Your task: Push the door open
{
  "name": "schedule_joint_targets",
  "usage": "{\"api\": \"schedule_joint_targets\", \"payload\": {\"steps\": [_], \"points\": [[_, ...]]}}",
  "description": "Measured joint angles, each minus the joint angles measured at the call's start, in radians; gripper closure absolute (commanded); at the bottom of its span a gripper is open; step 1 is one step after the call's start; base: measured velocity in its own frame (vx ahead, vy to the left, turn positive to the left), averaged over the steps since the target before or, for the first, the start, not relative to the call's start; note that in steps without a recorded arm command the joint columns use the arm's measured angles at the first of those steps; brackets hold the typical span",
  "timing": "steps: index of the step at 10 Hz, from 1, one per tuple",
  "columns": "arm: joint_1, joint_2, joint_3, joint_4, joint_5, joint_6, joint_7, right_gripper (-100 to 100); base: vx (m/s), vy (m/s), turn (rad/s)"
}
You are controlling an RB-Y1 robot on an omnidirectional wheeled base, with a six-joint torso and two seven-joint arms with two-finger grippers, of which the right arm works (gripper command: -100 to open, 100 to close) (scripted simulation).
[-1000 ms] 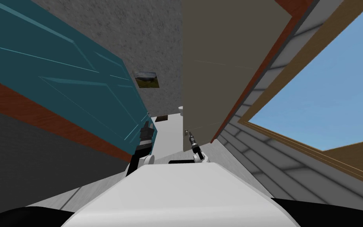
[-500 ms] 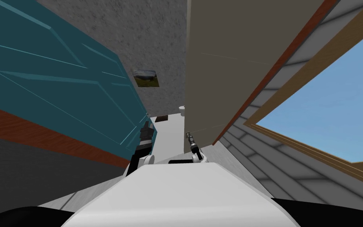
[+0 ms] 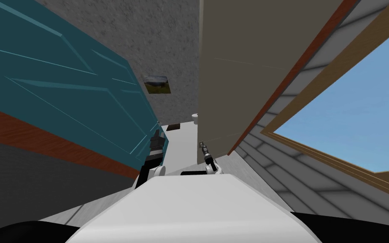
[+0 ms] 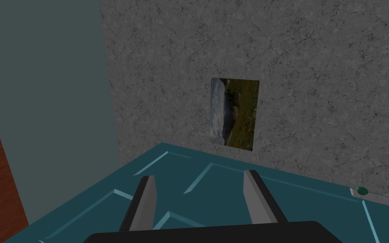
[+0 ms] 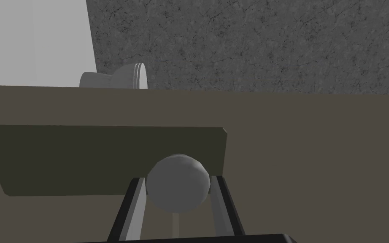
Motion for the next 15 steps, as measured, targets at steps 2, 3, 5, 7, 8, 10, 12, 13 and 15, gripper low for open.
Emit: {"api": "schedule_joint_targets", "payload": {"steps": [2,3,5,7,8,10,12,13,15], "points": [[0.015,-0.016,-0.005,-0.012,-0.003,0.016,0.002,100,0.179,0.097,-0.046],[0.015,-0.02,-0.012,-0.007,-0.005,0.012,0.005,100,0.172,0.094,-0.035],[-0.006,-0.027,-0.031,0.021,-0.014,-0.008,0.014,100,0.179,0.063,-0.038],[0.006,-0.054,-0.055,-0.01,-0.025,0.006,0.016,-100,0.102,0.047,-0.09],[0.003,-0.059,-0.056,-0.008,-0.026,0.004,0.015,-100,-0.144,0.008,0.005],[0.005,-0.059,-0.052,-0.014,-0.026,0.009,0.012,-100,-0.183,0.001,-0.016],[0.008,-0.057,-0.049,-0.021,-0.028,0.013,0.008,-100,-0.213,0.026,-0.029],[0.012,-0.052,-0.047,-0.03,-0.028,0.018,0.006,-100,-0.21,0.026,-0.023],[0.01,-0.037,-0.045,-0.027,-0.03,0.018,0.0,-100,-0.182,0.032,-0.024]]}}
